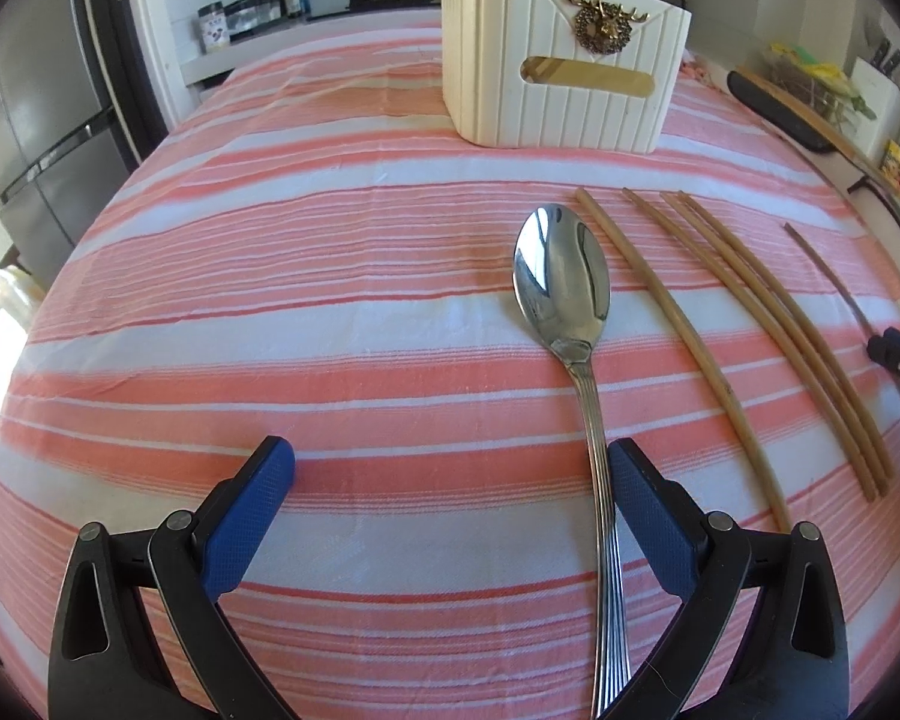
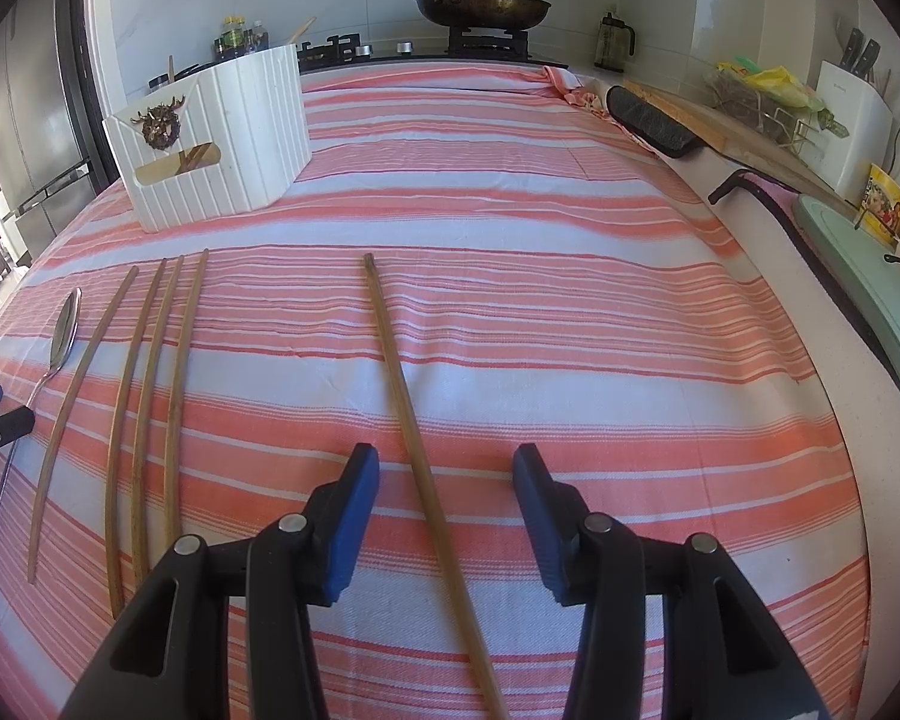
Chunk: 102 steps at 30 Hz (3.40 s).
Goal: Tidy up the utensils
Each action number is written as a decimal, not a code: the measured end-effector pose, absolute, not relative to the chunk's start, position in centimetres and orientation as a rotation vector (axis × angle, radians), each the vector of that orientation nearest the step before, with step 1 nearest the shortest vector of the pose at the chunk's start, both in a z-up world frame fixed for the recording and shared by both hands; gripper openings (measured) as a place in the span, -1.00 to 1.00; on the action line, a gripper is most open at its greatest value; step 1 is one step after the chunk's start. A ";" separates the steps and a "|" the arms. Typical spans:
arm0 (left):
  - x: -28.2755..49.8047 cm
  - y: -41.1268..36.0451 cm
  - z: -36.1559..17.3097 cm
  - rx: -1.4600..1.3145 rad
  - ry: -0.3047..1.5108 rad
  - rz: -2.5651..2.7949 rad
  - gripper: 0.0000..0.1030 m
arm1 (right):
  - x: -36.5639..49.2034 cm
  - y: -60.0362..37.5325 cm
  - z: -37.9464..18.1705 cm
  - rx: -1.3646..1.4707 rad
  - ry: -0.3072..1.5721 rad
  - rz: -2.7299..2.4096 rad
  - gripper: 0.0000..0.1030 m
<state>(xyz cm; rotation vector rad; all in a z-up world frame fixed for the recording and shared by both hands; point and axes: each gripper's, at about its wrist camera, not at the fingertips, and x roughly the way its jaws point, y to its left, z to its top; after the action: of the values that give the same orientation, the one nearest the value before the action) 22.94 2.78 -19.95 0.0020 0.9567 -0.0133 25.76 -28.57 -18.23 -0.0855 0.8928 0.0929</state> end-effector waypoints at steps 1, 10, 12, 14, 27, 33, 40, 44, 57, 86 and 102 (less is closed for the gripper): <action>22.9 3.0 -19.9 0.010 0.964 -0.023 0.99 | 25.7 -28.5 -18.1 -0.108 0.903 0.107 -0.08; 23.7 3.3 -19.7 0.066 1.061 -0.118 0.99 | 25.7 -29.4 -17.2 -0.233 1.140 0.246 -0.08; 24.6 2.1 -19.6 0.088 1.072 -0.146 0.99 | 26.5 -29.2 -17.2 -0.245 1.171 0.269 -0.08; 25.7 0.8 -19.6 0.122 1.072 -0.162 0.99 | 27.8 -28.9 -17.2 -0.252 1.189 0.288 -0.08; 30.3 -1.1 -18.5 0.109 1.072 -0.205 -0.02 | 37.9 -24.2 -17.3 -0.247 1.183 0.319 -0.88; 29.3 0.4 -17.1 0.066 1.029 -0.221 -0.19 | 37.6 -24.9 -15.3 -0.122 1.106 0.317 -0.88; 23.8 3.5 -10.0 -0.044 0.845 -0.265 -0.19 | 30.2 -26.0 -5.3 -0.042 0.815 0.427 -0.88; 21.7 4.9 -6.7 -0.070 0.769 -0.284 -0.19 | 27.0 -26.2 -1.2 -0.052 0.702 0.442 -0.88; 23.1 6.9 -1.7 -0.157 0.686 -0.312 -0.19 | 28.3 -24.9 3.8 -0.013 0.575 0.448 -0.88; 46.0 6.4 -3.2 -0.330 0.797 -0.170 -0.06 | 49.2 -13.3 -2.9 0.110 0.742 0.462 -0.81; 27.5 5.3 -14.2 -0.143 0.951 -0.092 0.83 | 33.5 -22.4 -8.8 -0.101 0.773 0.421 0.16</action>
<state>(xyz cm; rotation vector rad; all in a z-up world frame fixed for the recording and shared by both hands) 27.54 5.30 -14.20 -0.1428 0.9506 -0.0925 33.52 -22.41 -8.76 -0.1010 0.7726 0.4209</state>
